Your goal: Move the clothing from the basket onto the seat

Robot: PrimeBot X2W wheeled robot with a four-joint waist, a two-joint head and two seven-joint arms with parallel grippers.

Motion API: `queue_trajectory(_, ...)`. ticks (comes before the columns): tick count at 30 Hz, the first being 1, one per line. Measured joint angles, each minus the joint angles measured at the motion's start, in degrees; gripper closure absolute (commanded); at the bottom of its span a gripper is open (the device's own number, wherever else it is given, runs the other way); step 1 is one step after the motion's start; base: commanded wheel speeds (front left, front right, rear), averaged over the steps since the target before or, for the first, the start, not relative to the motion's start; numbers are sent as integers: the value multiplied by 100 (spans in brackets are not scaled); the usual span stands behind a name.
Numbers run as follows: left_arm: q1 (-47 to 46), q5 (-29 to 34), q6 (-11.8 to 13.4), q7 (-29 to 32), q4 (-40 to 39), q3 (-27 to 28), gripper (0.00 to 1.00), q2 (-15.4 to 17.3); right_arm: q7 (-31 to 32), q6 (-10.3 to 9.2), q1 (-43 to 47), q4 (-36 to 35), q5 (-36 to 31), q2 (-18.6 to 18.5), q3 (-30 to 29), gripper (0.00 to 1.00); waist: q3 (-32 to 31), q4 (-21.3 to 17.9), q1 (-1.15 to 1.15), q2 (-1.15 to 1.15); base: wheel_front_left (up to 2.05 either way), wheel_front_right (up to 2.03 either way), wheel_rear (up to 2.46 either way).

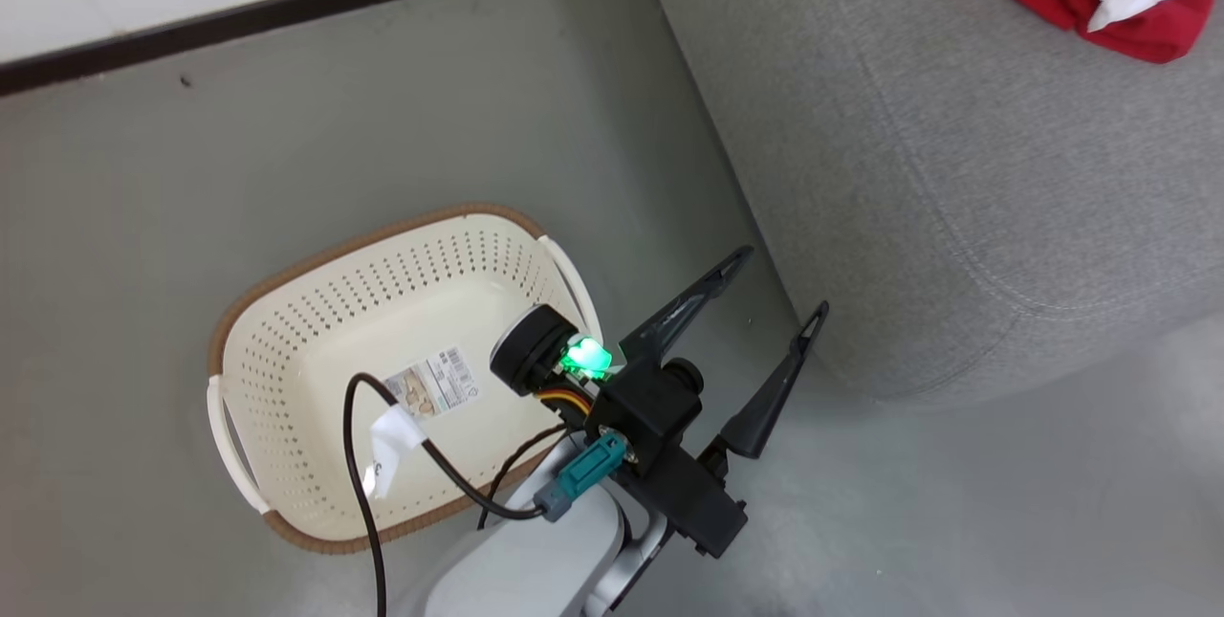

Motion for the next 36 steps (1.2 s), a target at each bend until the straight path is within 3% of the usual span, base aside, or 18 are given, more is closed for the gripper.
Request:
queue_trajectory(16,-658,89,71,0,71,-216,0,3,-1,-14,-950,864,-47,-510,-634,100,1058,351,-1,0,0,0,0)
queue_trajectory(31,-1051,157,174,0,68,-557,0,7,-1,-204,-1527,1719,11,-984,-1209,100,1742,790,-1,0,0,0,0)
queue_trajectory(36,-1140,155,176,-1,83,-582,0,9,-1,-196,-1588,2219,12,-854,-1187,100,1872,921,0,0,0,0,0)
